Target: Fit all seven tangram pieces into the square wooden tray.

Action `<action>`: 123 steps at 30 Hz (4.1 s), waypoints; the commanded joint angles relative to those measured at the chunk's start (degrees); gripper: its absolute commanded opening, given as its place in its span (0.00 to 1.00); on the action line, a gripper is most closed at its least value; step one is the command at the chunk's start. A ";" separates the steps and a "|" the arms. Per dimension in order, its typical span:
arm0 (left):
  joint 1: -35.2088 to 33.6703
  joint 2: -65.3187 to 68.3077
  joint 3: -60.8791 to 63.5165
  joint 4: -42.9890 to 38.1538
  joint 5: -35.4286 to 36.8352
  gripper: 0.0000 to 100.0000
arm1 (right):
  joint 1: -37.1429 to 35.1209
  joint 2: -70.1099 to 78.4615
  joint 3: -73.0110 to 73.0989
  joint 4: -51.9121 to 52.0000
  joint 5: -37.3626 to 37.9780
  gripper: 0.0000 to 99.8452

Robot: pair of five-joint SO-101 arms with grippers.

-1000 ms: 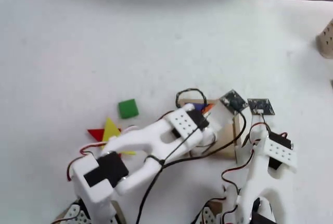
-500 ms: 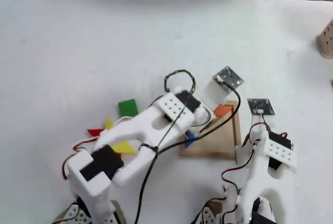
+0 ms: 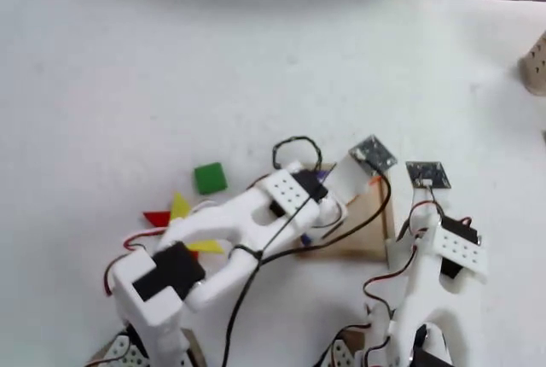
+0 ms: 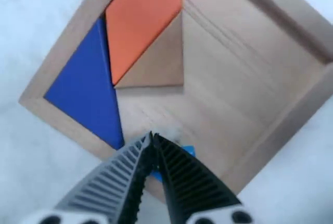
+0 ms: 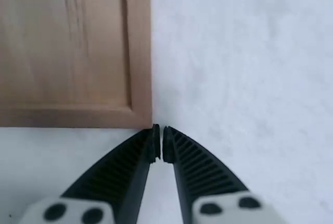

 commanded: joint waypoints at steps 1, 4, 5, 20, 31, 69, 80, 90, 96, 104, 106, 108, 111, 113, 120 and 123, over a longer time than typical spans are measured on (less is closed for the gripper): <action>-0.57 -0.57 -0.53 1.67 -0.70 0.02 | -0.66 -1.89 -0.35 -0.48 0.62 0.02; -0.57 -1.01 -0.53 1.49 -0.70 0.02 | -0.66 -1.89 -0.35 -0.48 0.62 0.02; -0.66 -1.71 -0.53 1.41 -0.70 0.02 | -0.66 -1.89 -0.35 -0.48 0.62 0.02; -25.54 -32.13 6.24 -1.41 -0.35 0.03 | -0.75 -1.71 -0.35 -0.48 0.62 0.02; -34.51 -20.79 1.14 3.69 5.63 0.11 | -0.66 -1.54 -0.35 -0.48 0.62 0.02; -38.90 8.48 -13.27 13.36 -53.27 0.15 | -0.75 -1.63 -0.35 -0.48 0.62 0.02; -35.03 6.64 -14.86 12.57 -38.86 0.10 | -0.75 -1.71 -0.35 -0.48 0.62 0.02; -29.23 -5.49 -14.15 18.46 -17.32 0.10 | -0.75 -1.71 -0.35 -0.48 0.62 0.02; -15.52 -14.55 -7.82 18.73 -14.59 0.10 | -0.75 -1.80 -0.35 -0.48 0.62 0.02; -4.70 -17.71 -0.35 7.30 -14.33 0.10 | -0.75 -1.80 -0.35 -0.48 0.62 0.02; -4.79 -16.75 2.02 3.34 -12.40 0.10 | -0.75 -1.80 -0.35 -0.48 0.62 0.02; -5.76 -16.92 3.25 2.20 -10.20 0.10 | -0.66 -1.80 -0.35 -0.48 0.62 0.02; -9.01 -18.24 4.57 1.93 -8.53 0.10 | -0.66 -1.80 -0.35 -0.48 0.62 0.02; -10.95 -18.68 6.68 0.18 -7.65 0.10 | -0.75 -1.63 -0.35 -0.48 0.62 0.02; -11.74 -18.33 14.59 -10.73 -6.51 0.10 | -0.66 -1.63 -0.35 -0.48 0.62 0.02; -11.82 -18.42 14.42 -10.46 -6.51 0.10 | -0.48 -1.63 -0.35 -0.48 0.62 0.02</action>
